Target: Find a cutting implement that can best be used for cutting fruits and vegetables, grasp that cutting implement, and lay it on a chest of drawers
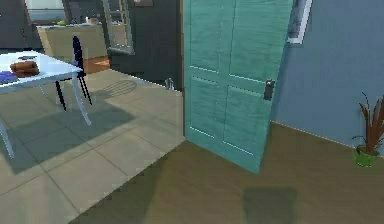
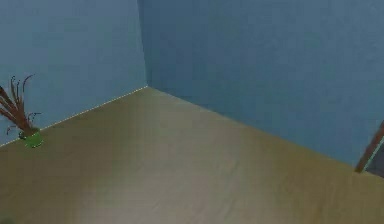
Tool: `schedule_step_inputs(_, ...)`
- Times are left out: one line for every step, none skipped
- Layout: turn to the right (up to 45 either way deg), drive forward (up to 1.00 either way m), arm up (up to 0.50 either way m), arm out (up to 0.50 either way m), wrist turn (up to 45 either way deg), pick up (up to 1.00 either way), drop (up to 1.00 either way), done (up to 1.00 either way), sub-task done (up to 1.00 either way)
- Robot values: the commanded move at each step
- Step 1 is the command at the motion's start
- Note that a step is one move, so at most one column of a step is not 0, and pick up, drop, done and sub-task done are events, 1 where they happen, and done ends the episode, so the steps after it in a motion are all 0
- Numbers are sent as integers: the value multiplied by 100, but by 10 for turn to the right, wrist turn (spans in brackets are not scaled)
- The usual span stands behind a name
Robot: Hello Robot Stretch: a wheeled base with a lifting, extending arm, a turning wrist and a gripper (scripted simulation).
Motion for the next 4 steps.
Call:
schedule_step_inputs(0,35,0,0,0,0,0,0,0)
schedule_step_inputs(-450,0,0,0,0,0,0,0,0)
schedule_step_inputs(-30,0,0,0,0,0,0,0,0)
schedule_step_inputs(0,100,0,0,0,0,0,0,0)
